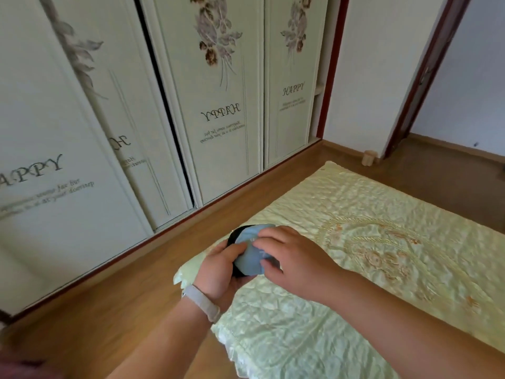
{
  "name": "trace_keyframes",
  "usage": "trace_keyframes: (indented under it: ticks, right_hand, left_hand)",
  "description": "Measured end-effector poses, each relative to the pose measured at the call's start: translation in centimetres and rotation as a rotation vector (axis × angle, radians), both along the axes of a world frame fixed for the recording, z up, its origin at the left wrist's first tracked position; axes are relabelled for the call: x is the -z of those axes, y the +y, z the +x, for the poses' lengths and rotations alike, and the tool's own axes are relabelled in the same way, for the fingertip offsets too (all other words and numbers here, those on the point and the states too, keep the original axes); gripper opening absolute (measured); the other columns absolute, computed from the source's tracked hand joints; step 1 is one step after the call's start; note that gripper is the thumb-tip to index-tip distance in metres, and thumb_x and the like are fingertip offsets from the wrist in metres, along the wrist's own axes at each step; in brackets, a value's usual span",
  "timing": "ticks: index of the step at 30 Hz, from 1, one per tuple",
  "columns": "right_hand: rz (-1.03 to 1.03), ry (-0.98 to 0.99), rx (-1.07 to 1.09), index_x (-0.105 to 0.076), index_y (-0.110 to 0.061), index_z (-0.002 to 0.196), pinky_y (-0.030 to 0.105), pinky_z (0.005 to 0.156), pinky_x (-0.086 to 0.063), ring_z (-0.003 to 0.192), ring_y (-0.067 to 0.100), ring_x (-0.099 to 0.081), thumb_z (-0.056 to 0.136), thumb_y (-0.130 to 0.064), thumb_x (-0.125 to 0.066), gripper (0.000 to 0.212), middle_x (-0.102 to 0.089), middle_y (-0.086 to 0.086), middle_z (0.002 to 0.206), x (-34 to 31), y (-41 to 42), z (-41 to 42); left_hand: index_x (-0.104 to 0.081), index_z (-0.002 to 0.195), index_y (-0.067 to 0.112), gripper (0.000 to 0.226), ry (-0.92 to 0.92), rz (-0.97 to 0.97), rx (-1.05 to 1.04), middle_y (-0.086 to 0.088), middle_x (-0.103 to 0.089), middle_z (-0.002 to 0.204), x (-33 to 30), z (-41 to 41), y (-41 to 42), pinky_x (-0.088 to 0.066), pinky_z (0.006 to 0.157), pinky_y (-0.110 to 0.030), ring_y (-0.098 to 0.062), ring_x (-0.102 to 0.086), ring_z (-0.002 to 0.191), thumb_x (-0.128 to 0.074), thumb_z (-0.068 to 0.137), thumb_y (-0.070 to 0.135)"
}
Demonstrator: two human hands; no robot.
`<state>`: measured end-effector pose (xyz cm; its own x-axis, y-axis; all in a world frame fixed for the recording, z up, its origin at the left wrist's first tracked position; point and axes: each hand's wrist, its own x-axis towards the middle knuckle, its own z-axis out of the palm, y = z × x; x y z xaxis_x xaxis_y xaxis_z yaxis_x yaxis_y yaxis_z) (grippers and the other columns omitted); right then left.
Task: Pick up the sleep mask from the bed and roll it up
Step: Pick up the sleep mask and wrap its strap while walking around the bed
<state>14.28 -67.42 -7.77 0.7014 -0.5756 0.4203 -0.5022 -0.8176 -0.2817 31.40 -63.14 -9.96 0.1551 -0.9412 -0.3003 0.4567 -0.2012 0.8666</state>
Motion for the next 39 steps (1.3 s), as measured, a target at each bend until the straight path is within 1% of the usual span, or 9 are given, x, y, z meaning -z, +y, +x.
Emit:
trace_keyframes:
  ticks: [5, 11, 14, 17, 24, 28, 32, 36, 39]
  right_hand:
    - [-0.019, -0.003, -0.079, -0.06, -0.013, 0.118, 0.033, 0.087, -0.049, 0.115, 0.016, -0.047, 0.086, -0.019, -0.058, 0.033, -0.057, 0.0, 0.122, -1.0, 2.7, 9.1]
    - [-0.041, 0.022, -0.221, -0.062, -0.009, 0.115, 0.036, 0.085, -0.05, 0.113, 0.021, -0.049, 0.085, -0.016, -0.061, 0.03, -0.059, 0.003, 0.118, -2.1, 4.2, 16.5]
    - [-0.035, 0.013, -0.296, -0.062, -0.01, 0.114, 0.036, 0.083, -0.05, 0.112, 0.02, -0.049, 0.085, -0.015, -0.061, 0.03, -0.06, 0.003, 0.116, -1.8, 4.4, 19.2]
    - [-0.02, 0.007, -0.347, -0.062, -0.011, 0.116, 0.036, 0.084, -0.05, 0.113, 0.019, -0.047, 0.085, -0.016, -0.06, 0.031, -0.059, 0.002, 0.118, -1.2, 3.6, 21.4]
    - [0.056, -0.005, -0.434, -0.058, -0.015, 0.121, 0.036, 0.092, -0.046, 0.118, 0.018, -0.045, 0.085, -0.021, -0.058, 0.037, -0.055, -0.002, 0.124, -0.1, -1.7, 25.0]
    - [0.047, 0.001, -0.483, -0.058, -0.017, 0.121, 0.035, 0.094, -0.045, 0.119, 0.016, -0.044, 0.085, -0.026, -0.055, 0.037, -0.055, -0.004, 0.125, -0.1, -6.3, 26.3]
    - [0.035, 0.009, -0.517, -0.058, -0.018, 0.119, 0.038, 0.093, -0.046, 0.117, 0.018, -0.045, 0.085, -0.03, -0.052, 0.036, -0.055, -0.003, 0.123, -0.5, -11.1, 27.5]
    - [-0.009, -0.007, -0.582, -0.06, -0.017, 0.118, 0.034, 0.095, -0.043, 0.114, 0.02, -0.048, 0.082, -0.021, -0.06, 0.036, -0.058, 0.001, 0.121, -1.4, -14.2, 29.7]
    - [0.003, -0.001, -0.607, -0.06, -0.018, 0.119, 0.035, 0.096, -0.044, 0.115, 0.018, -0.047, 0.083, -0.022, -0.059, 0.036, -0.056, -0.001, 0.123, -1.5, -15.2, 31.9]
  left_hand:
    - [-0.068, 0.096, 0.008, 0.012, 0.036, -0.008, -0.107, -0.013, -0.075, 0.083, -0.9, 8.5, 4.1, -0.057, 0.057, -0.033, -0.023, -0.072, 0.072, -0.061, 0.087, 0.011]
    - [-0.067, 0.095, 0.008, 0.011, 0.048, -0.011, -0.24, -0.012, -0.076, 0.08, -1.7, 14.7, 7.6, -0.056, 0.052, -0.031, -0.023, -0.072, 0.069, -0.06, 0.087, 0.01]
    - [-0.071, 0.091, 0.01, 0.011, 0.053, -0.019, -0.306, -0.014, -0.075, 0.085, -1.5, 17.0, 8.9, -0.057, 0.055, -0.033, -0.025, -0.072, 0.073, -0.061, 0.086, 0.009]
    - [-0.072, 0.094, 0.011, 0.013, 0.039, -0.022, -0.352, -0.016, -0.075, 0.091, -1.2, 18.7, 9.1, -0.057, 0.059, -0.035, -0.027, -0.071, 0.078, -0.062, 0.086, 0.011]
    - [-0.072, 0.099, 0.014, 0.016, 0.008, -0.026, -0.436, -0.017, -0.074, 0.098, -1.0, 21.0, 5.9, -0.058, 0.063, -0.037, -0.029, -0.07, 0.085, -0.064, 0.085, 0.012]
    - [-0.069, 0.103, 0.012, 0.019, -0.005, -0.011, -0.479, -0.021, -0.072, 0.103, -1.5, 22.0, 2.3, -0.058, 0.071, -0.045, -0.034, -0.07, 0.088, -0.065, 0.084, 0.01]
    - [-0.068, 0.104, 0.013, 0.022, -0.015, -0.011, -0.516, -0.019, -0.072, 0.102, -2.1, 22.6, -2.0, -0.058, 0.067, -0.044, -0.035, -0.069, 0.09, -0.063, 0.085, 0.005]
    - [-0.069, 0.104, 0.013, 0.022, -0.027, -0.016, -0.574, -0.02, -0.071, 0.104, -2.8, 24.0, -4.8, -0.057, 0.061, -0.04, -0.034, -0.068, 0.09, -0.061, 0.086, 0.004]
    - [-0.068, 0.106, 0.013, 0.024, -0.029, 0.001, -0.6, -0.023, -0.068, 0.109, -3.0, 25.9, -5.7, -0.058, 0.063, -0.042, -0.035, -0.066, 0.093, -0.06, 0.085, 0.003]
